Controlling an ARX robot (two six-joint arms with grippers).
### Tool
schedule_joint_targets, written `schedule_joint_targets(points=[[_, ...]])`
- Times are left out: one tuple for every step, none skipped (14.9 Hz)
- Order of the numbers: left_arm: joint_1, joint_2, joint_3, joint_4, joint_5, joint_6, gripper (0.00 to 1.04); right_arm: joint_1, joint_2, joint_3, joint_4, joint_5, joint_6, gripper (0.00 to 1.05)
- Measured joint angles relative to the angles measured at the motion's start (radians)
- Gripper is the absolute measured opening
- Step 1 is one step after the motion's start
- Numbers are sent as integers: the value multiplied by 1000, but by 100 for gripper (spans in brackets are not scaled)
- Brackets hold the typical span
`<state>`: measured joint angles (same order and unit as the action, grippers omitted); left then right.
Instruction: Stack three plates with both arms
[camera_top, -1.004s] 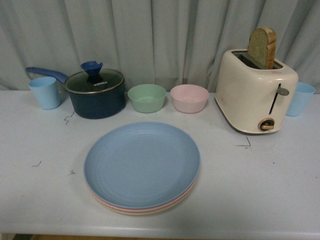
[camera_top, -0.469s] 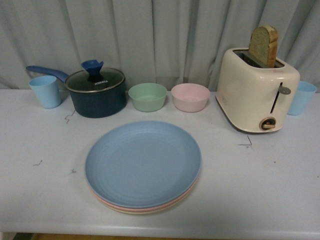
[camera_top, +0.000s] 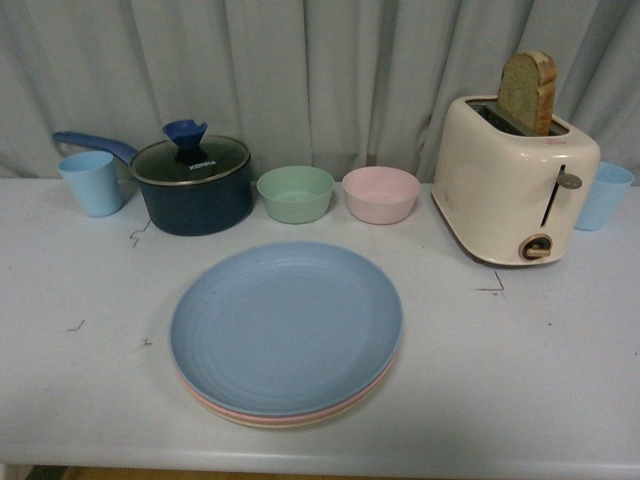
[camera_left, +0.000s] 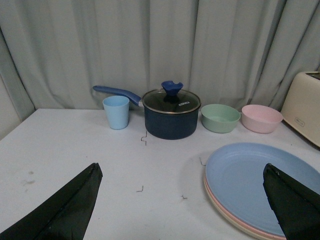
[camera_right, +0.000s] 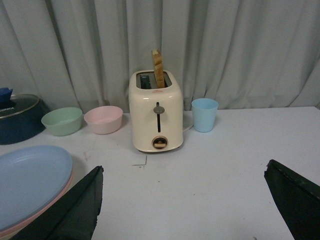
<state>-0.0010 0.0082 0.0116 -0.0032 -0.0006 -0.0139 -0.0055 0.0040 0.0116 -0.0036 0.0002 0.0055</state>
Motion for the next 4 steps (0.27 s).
schedule_joint_targets(points=[[0,0,0,0,0,0,98,0,0,0,0,0,0,98],[0,0,0,0,0,0,98,0,0,0,0,0,0,98],[0,0,0,0,0,0,98,0,0,0,0,0,0,98],[0,0,0,0,0,0,98,0,0,0,0,0,0,98]])
